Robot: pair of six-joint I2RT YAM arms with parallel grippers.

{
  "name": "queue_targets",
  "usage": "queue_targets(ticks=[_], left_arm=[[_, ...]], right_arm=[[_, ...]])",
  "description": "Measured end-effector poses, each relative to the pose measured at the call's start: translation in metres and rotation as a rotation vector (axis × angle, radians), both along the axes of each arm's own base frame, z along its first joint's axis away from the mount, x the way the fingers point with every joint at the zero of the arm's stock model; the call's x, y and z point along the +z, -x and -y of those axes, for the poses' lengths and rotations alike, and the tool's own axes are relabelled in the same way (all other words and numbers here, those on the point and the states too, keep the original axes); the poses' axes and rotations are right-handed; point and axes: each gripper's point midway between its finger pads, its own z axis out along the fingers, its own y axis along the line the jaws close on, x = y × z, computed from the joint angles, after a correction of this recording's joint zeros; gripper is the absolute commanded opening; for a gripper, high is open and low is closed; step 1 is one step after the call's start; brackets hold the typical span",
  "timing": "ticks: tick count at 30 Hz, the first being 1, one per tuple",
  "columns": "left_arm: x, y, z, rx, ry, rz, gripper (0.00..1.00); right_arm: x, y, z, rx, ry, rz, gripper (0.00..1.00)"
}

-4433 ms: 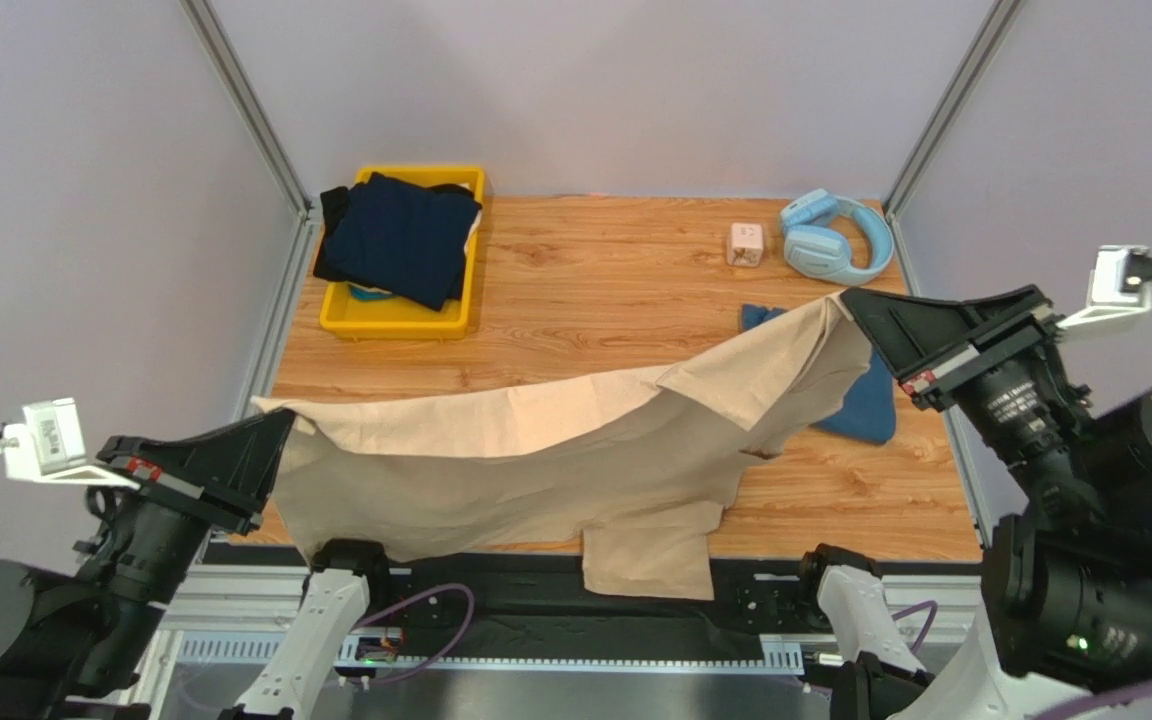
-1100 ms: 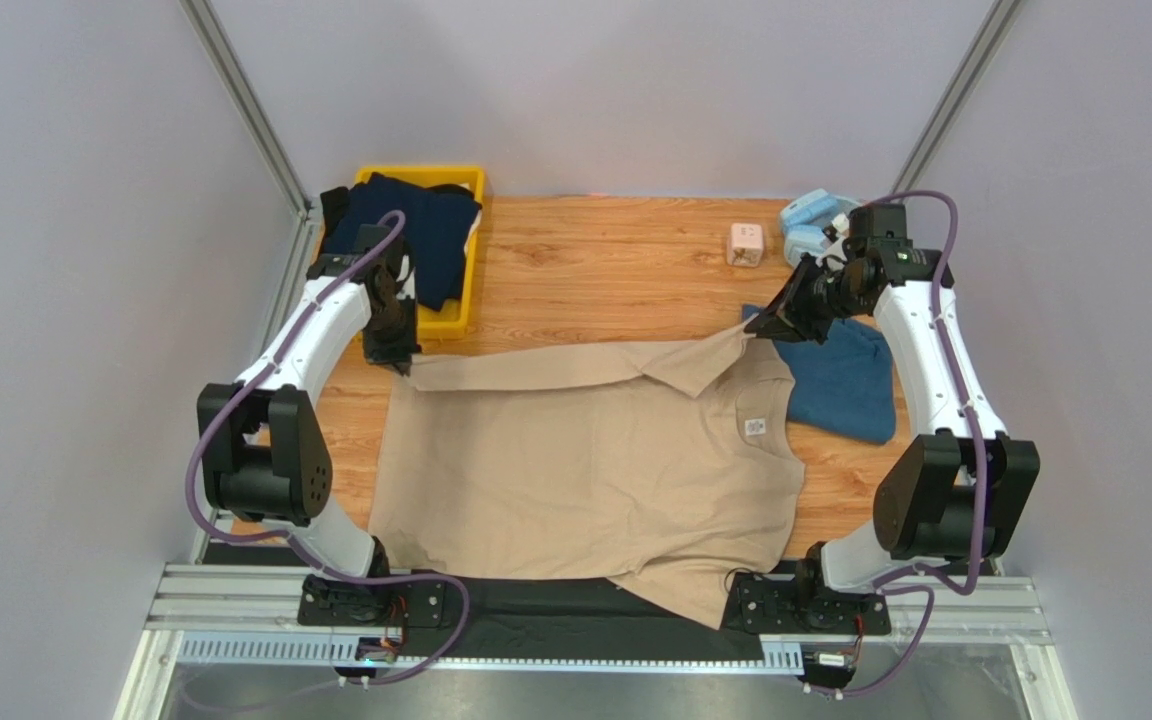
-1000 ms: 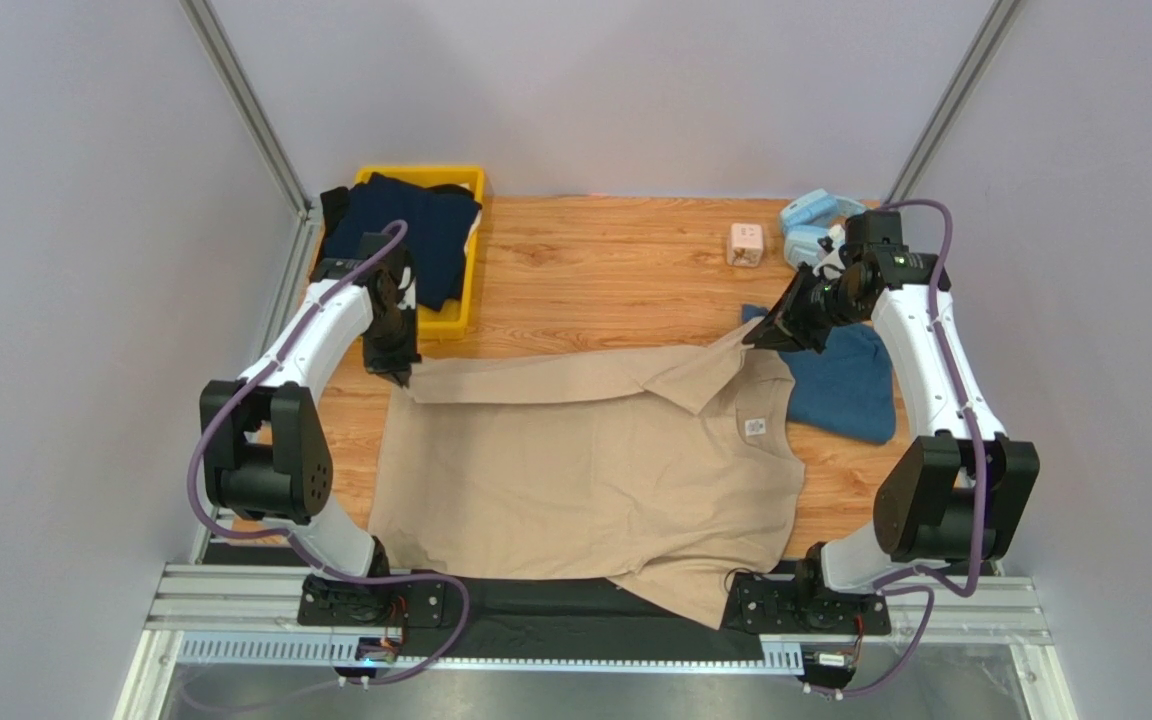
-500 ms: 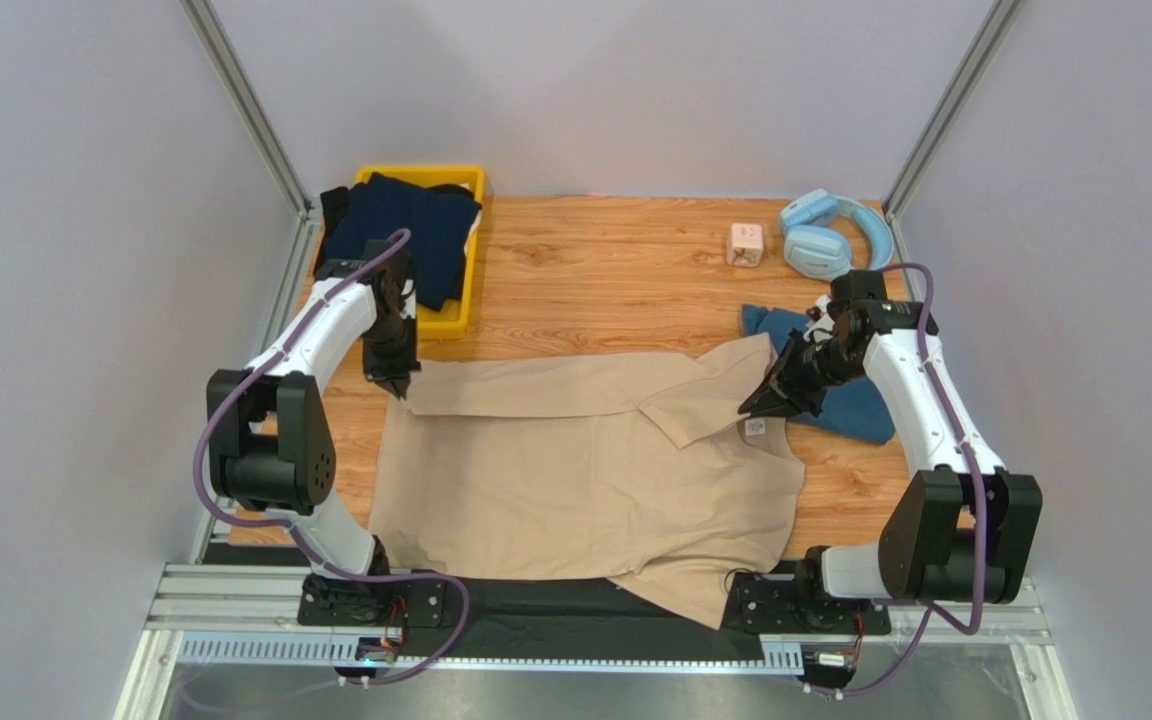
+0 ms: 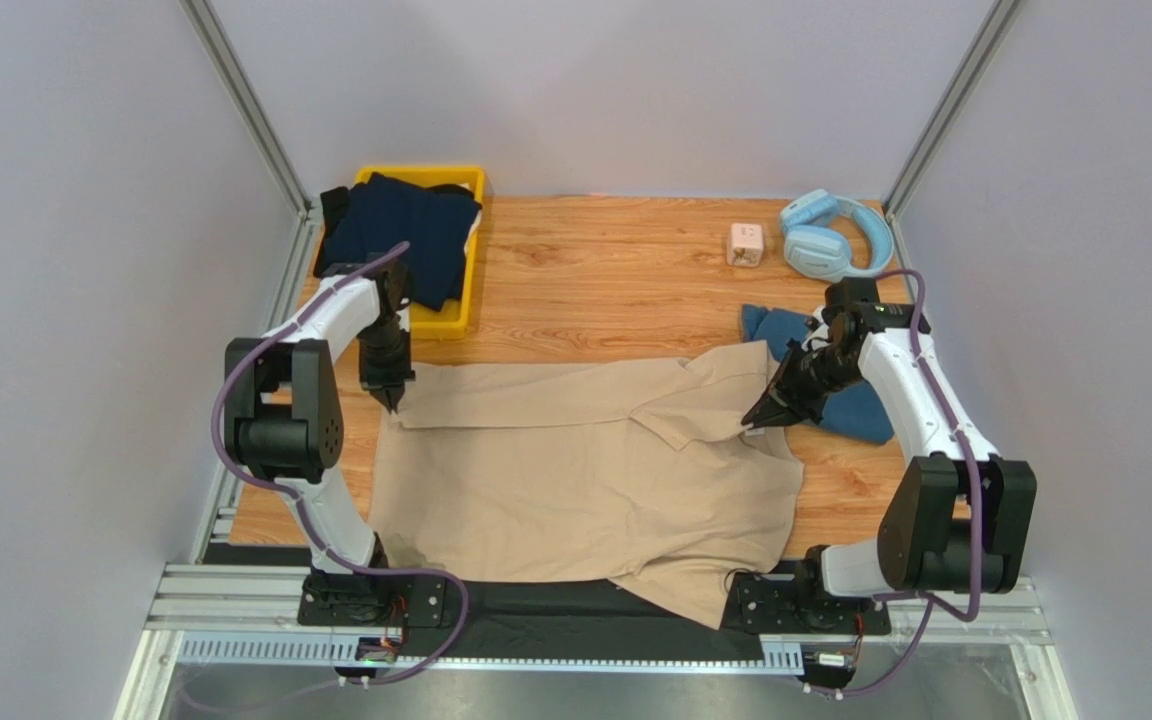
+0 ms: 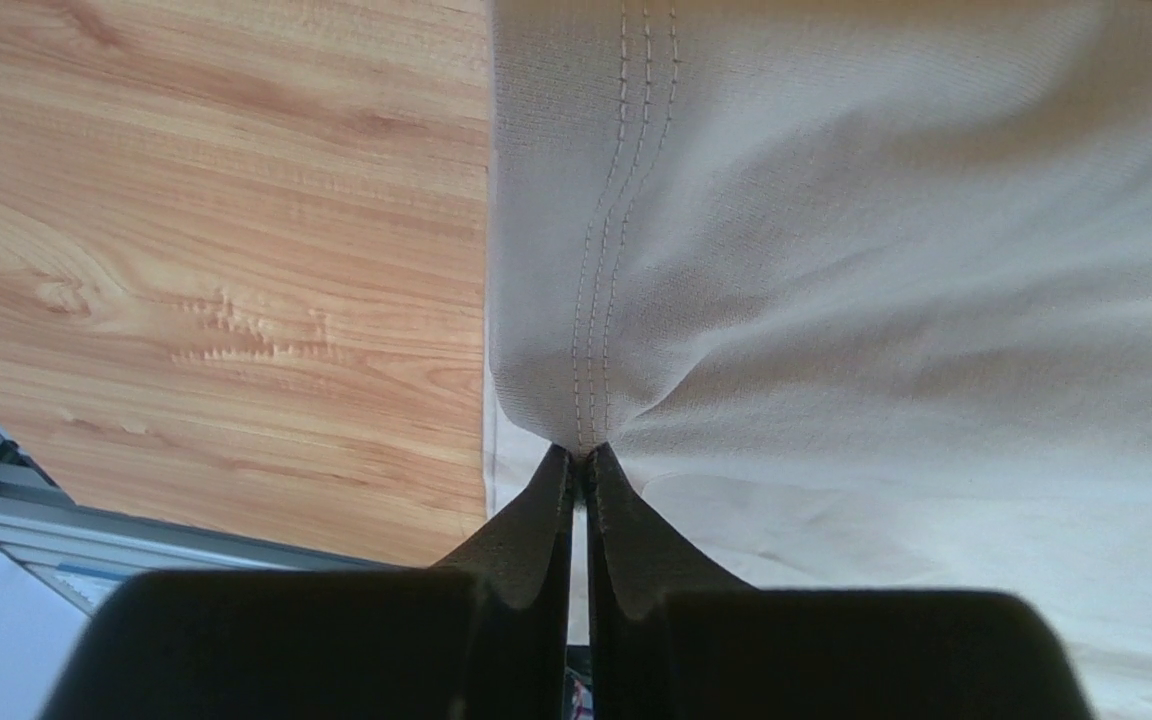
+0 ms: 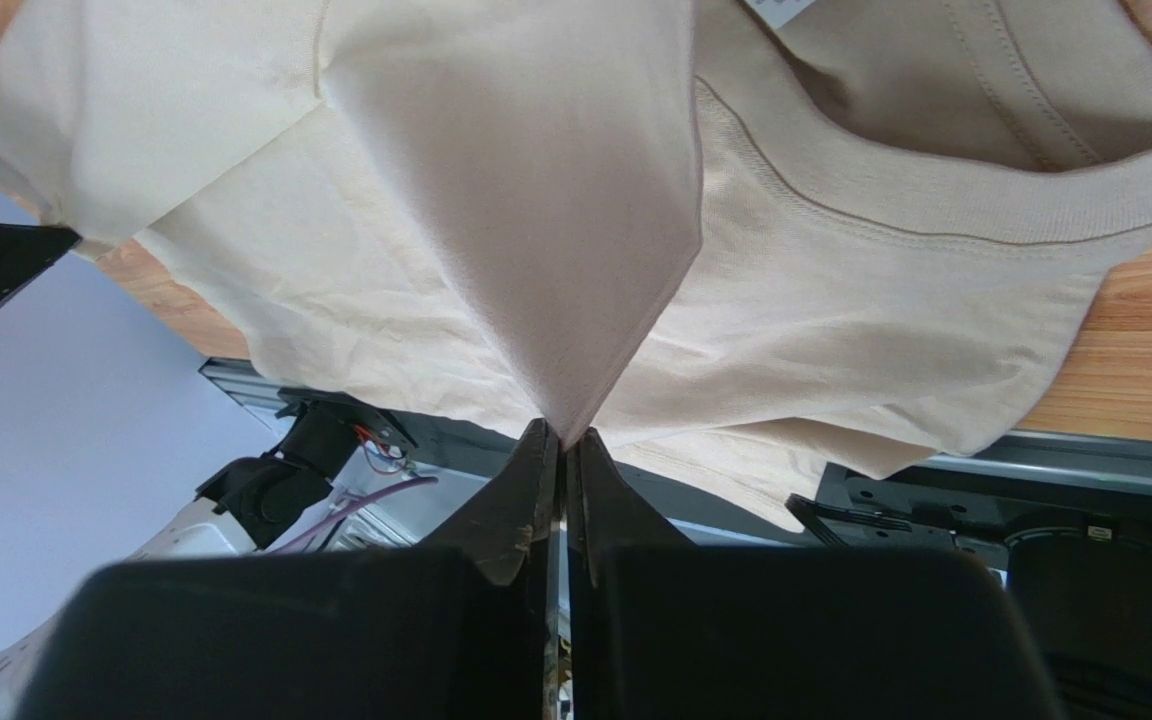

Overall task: Fold and stack the t-shirts
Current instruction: Fold the flattened tshirt in 1/3 of the way

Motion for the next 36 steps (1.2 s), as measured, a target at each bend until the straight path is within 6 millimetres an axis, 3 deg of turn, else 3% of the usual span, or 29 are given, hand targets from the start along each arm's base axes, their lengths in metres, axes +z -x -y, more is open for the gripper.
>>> queue_targets(ticks=[4,7,10,12,18,21,23,25,29,36], left_arm=[[-0.006,0.0,-0.004,0.015,-0.012,-0.022,0.33],[-0.008,0.001,-0.005,0.022,-0.019,-0.029,0.35],[-0.003,-0.001,-0.005,0.023,-0.017,-0.009,0.42],[0.006,-0.004,-0.004,0.027,-0.012,0.023,0.44],[0.056,-0.033,0.001,0.037,0.019,0.22,0.46],[0.069,-0.051,0.008,0.035,0.055,0.281,0.43],[0.067,-0.06,0.014,0.032,0.091,0.289,0.42],[0.055,-0.065,0.021,0.028,0.13,0.268,0.42],[0.028,-0.063,0.03,0.023,0.171,0.216,0.41],[-0.001,-0.048,0.034,0.022,0.193,0.15,0.38]], right_arm=[[-0.014,0.009,0.003,0.011,0.015,-0.071,0.18],[-0.023,0.022,0.005,0.025,0.031,-0.138,0.22],[-0.018,0.029,0.007,0.028,0.052,-0.151,0.27],[-0.004,0.027,0.01,0.022,0.07,-0.121,0.29],[0.074,-0.033,0.02,-0.019,0.136,0.205,0.3],[0.081,-0.059,0.022,-0.032,0.139,0.258,0.29],[0.063,-0.079,0.02,-0.033,0.127,0.219,0.28],[0.032,-0.1,0.018,-0.026,0.122,0.158,0.28],[-0.027,-0.12,0.013,-0.004,0.12,0.038,0.27],[-0.067,-0.128,0.011,0.019,0.168,-0.019,0.24]])
